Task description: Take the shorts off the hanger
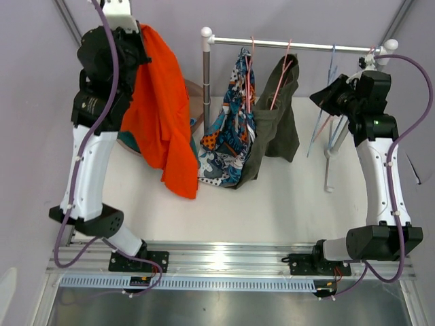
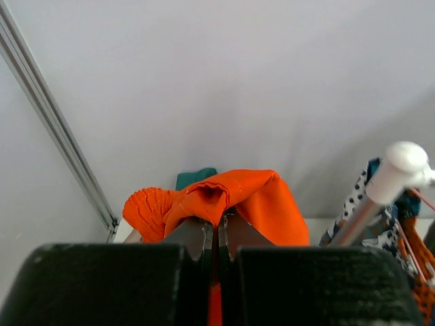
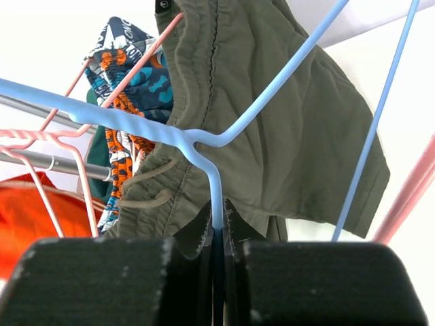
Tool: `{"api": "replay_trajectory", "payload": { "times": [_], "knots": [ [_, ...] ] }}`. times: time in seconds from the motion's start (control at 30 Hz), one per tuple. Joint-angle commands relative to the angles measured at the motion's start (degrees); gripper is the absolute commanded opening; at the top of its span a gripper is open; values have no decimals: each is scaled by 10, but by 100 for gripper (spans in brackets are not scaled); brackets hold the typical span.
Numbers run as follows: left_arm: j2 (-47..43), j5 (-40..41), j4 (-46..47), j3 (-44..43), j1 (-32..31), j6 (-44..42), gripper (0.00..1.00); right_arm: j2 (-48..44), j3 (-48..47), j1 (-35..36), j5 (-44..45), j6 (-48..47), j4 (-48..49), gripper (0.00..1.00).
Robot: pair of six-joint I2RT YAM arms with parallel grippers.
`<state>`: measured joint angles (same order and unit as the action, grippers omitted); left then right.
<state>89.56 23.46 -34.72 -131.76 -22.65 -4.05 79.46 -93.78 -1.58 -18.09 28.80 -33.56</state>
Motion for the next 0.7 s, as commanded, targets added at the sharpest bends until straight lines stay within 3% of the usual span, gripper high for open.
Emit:
{"api": "replay_trajectory", "payload": {
  "times": [0.0,0.03,0.07,0.13,0.17,0.23,0.33,0.43,0.53,0.57,0.63,0.67],
  "knots": [
    [37,-2,115,-81,20,-24,0,-18,35,-1,-27,-3,-36,16],
    [47,8,160,-96,23,-41,0,-22,41,-1,-33,-5,-35,26],
    [59,16,180,-101,31,-56,0,-32,54,-1,-34,-7,-36,52],
    [100,35,230,-116,43,-95,0,-44,69,-1,-35,-8,-36,79],
    [114,36,239,-118,61,-101,0,-50,84,-2,-34,-9,-36,87],
    [148,36,258,-89,84,-97,0,-70,96,-2,-27,-15,-41,96],
    [193,30,237,-50,145,-34,0,-91,99,-2,-12,-25,-57,99],
    [232,29,220,-12,160,7,4,-107,82,-2,-4,-30,-76,99],
    [253,20,214,41,163,23,46,-123,52,-2,-5,-25,-91,99],
    [256,14,207,53,163,35,76,-127,43,-2,-5,-24,-96,99],
    [261,-6,172,49,163,64,99,-138,15,-2,-8,-19,-109,99],
    [261,-10,137,27,162,72,99,-142,4,-2,-9,-17,-113,99]
  ]
}}
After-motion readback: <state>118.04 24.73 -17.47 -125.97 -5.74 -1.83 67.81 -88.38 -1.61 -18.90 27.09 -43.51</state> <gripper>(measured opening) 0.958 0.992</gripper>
